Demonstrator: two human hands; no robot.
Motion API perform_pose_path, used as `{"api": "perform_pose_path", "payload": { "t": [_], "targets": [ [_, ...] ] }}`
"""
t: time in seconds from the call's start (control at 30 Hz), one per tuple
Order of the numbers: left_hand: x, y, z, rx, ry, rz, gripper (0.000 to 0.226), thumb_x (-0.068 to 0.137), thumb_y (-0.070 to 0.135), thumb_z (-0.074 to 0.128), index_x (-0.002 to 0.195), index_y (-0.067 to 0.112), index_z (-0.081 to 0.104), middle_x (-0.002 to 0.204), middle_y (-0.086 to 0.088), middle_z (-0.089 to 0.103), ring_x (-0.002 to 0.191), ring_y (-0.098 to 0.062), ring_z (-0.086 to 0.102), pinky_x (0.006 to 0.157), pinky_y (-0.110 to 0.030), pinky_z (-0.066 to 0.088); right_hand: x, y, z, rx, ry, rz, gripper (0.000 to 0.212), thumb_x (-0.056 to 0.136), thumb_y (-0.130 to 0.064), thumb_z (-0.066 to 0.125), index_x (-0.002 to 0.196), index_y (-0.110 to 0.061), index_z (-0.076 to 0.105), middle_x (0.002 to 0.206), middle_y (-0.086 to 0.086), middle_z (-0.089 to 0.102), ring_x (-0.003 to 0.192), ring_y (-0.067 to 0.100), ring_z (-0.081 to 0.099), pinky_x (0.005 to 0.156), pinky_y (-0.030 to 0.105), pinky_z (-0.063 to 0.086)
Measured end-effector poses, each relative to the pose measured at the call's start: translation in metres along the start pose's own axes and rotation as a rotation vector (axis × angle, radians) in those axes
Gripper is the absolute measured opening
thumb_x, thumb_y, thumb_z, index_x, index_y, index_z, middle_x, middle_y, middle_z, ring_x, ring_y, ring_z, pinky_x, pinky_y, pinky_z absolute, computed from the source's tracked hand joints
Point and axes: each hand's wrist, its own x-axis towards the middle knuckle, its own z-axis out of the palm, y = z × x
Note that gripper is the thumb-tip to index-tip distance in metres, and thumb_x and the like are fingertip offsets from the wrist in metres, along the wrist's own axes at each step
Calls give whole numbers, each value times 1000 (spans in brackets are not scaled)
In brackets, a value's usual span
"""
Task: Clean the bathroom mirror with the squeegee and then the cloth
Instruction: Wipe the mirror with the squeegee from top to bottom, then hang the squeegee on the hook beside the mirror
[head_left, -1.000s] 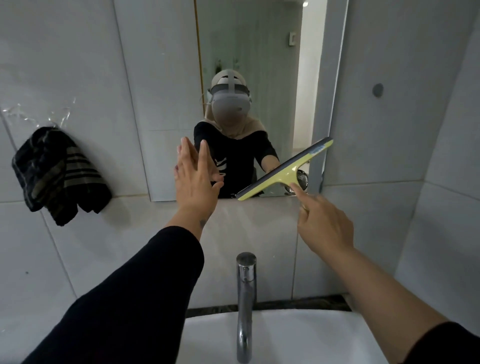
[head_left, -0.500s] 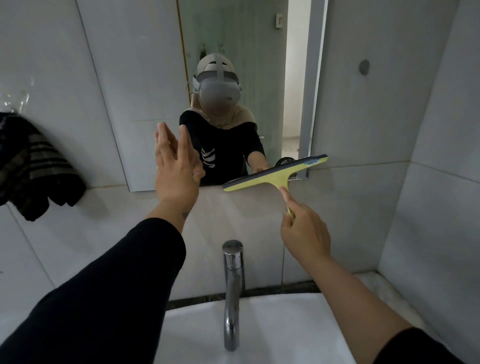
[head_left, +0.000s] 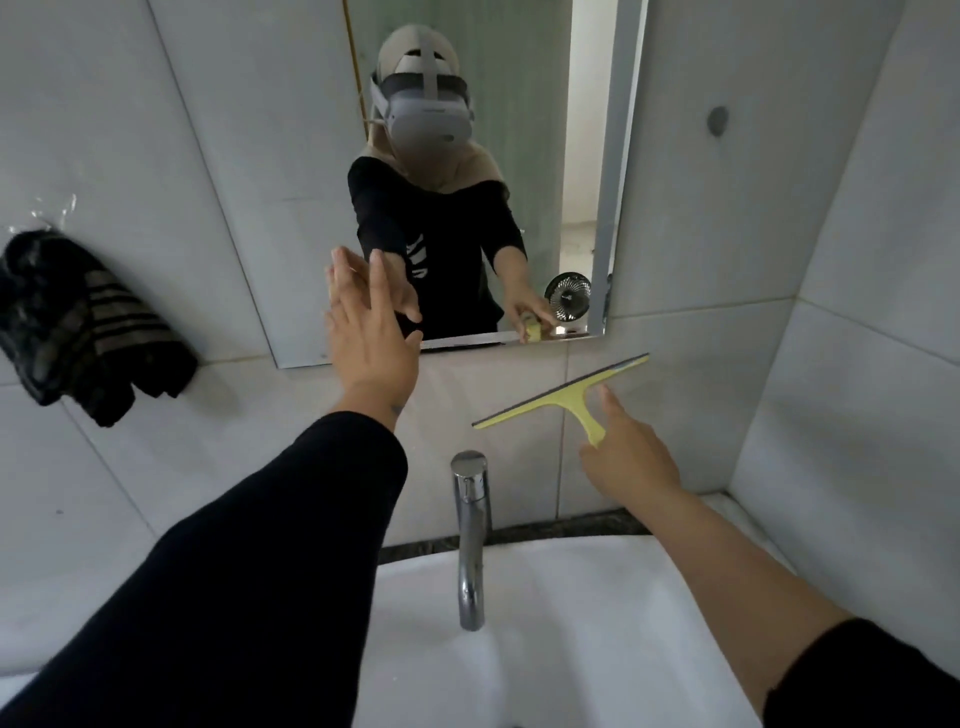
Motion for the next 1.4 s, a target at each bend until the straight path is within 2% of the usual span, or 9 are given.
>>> {"api": "perform_pose_path", "payload": {
  "t": [0.3,0.47,0.6,0.77,0.87,1.03,1.13,1.23,1.4],
  "targets": [
    [-66,84,2,-354,-492,411,72,83,39,67,145,33,32,157,-5,21,145,-28,14,115,-50,21,-22,-14,-104,-128,-266,-35,30,74,-20,77,97,-4,66,60,2,59,47,16,57,51,23,45],
    [-72,126,-14,-473,-601,552,52,84,35,67,133,30,52,135,-1,57,138,-19,35,105,-33,34,-24,-34,-163,-75,-376,-120,28,71,-18,83,86,-14,59,84,6,67,49,12,62,56,25,47],
    [-58,142,-27,-500,-455,598,33,88,32,62,121,32,64,100,4,68,93,-19,60,73,-31,45,-24,-43,-195,-54,-370,-136,34,69,-21,85,87,-10,59,85,12,67,54,16,62,54,26,51],
    [-44,154,-31,-410,-253,611,37,90,38,58,127,36,58,88,7,64,80,-19,61,60,-28,41,-16,-34,-218,-290,97,-56,61,69,-71,64,111,-27,55,107,0,54,101,23,55,89,39,44],
    [-45,163,-28,-308,-139,598,39,90,42,56,129,39,55,94,7,66,77,-18,61,55,-25,34,-4,-31,-214,-39,284,97,67,82,-62,56,134,-23,37,130,11,43,111,35,54,92,42,46],
    [-49,178,-14,-254,-68,635,39,78,36,72,117,30,66,70,4,63,51,-21,59,43,-22,26,22,-45,-202,854,341,344,58,91,-6,55,138,-10,22,125,20,47,98,38,60,64,44,60],
    [-51,181,-2,-244,-73,630,56,71,38,78,124,30,61,69,5,63,49,-18,59,41,-21,24,42,-51,-199,872,369,321,71,90,2,47,148,-7,7,150,20,25,129,42,39,101,50,42],
    [-50,178,9,-285,-219,710,69,83,38,66,143,38,33,102,3,65,74,-20,66,48,-28,38,61,-61,-202,816,338,300,81,91,4,45,149,-10,-10,147,17,32,126,35,45,93,36,44],
    [-32,192,29,-298,-319,627,76,93,22,54,149,40,5,119,2,52,87,-26,62,59,-34,38,97,-61,-205,596,413,147,51,75,-2,69,114,-14,39,118,13,54,103,29,59,82,34,51]
  ]
}}
